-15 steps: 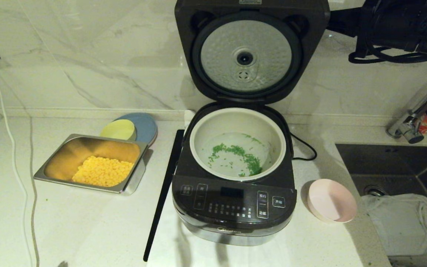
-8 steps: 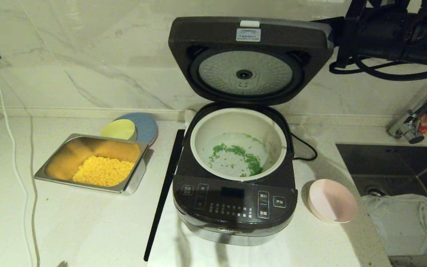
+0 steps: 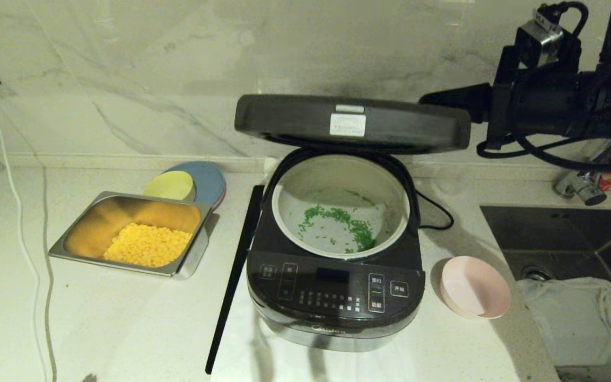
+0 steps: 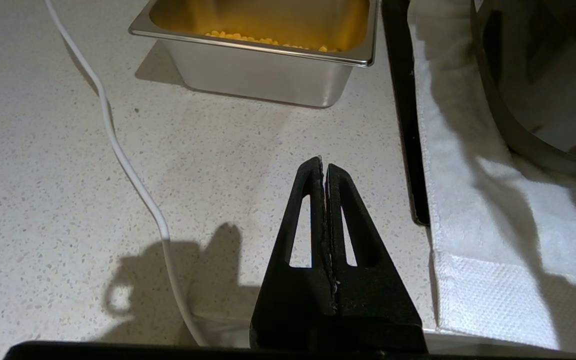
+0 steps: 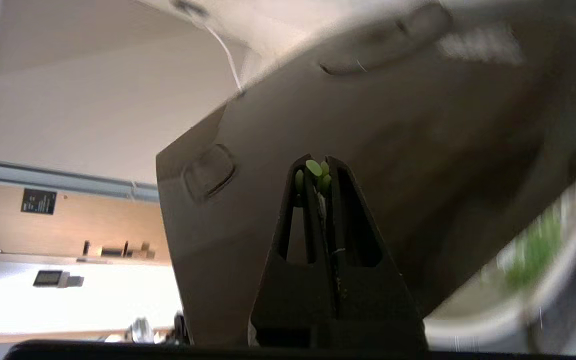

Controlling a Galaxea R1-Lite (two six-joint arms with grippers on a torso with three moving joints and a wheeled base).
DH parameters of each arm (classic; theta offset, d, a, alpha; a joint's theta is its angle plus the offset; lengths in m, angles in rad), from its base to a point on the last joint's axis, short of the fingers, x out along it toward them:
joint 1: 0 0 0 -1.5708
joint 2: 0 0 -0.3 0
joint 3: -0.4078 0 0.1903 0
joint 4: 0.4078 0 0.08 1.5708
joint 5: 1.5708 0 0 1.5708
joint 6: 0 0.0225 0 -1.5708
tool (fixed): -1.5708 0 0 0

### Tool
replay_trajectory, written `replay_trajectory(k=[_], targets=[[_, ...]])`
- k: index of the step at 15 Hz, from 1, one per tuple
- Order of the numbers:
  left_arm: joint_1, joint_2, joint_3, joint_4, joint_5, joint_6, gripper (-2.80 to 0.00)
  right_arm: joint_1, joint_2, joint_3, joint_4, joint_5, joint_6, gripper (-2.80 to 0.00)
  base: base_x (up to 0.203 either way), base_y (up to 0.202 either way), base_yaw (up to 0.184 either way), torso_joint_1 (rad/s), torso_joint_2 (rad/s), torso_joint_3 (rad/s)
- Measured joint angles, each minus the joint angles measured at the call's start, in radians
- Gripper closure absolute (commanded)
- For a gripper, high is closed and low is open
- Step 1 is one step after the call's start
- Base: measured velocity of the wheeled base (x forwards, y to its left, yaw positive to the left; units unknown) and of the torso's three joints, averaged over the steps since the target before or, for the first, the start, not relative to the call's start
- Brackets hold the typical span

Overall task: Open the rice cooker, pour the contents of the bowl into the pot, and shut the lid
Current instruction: Close the rice cooker

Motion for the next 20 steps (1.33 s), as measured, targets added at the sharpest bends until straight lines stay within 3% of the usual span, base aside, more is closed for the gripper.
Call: replay_trajectory(k=[5,10,20], targets=[[0.0,0.0,0.0,0.0,0.0,-0.001,0.0,0.017,-0.05,0.202,-0.024,-0.002,-0.005,0.0,0.0,0.0,0.0,0.0,0.0,0.0],[0.0,0.0,0.0,0.0,0.0,0.0,0.0,0.043,-0.045,0.369,-0.169,-0.004,-0.004,0.0,0.0,0.0,0.0,0.0,0.0,0.0],[0.0,0.0,0.0,0.0,0.0,0.0,0.0,0.068,0.02,0.456,-0.182,-0.009,-0.039,0.0,0.0,0.0,0.0,0.0,0.0,0.0]])
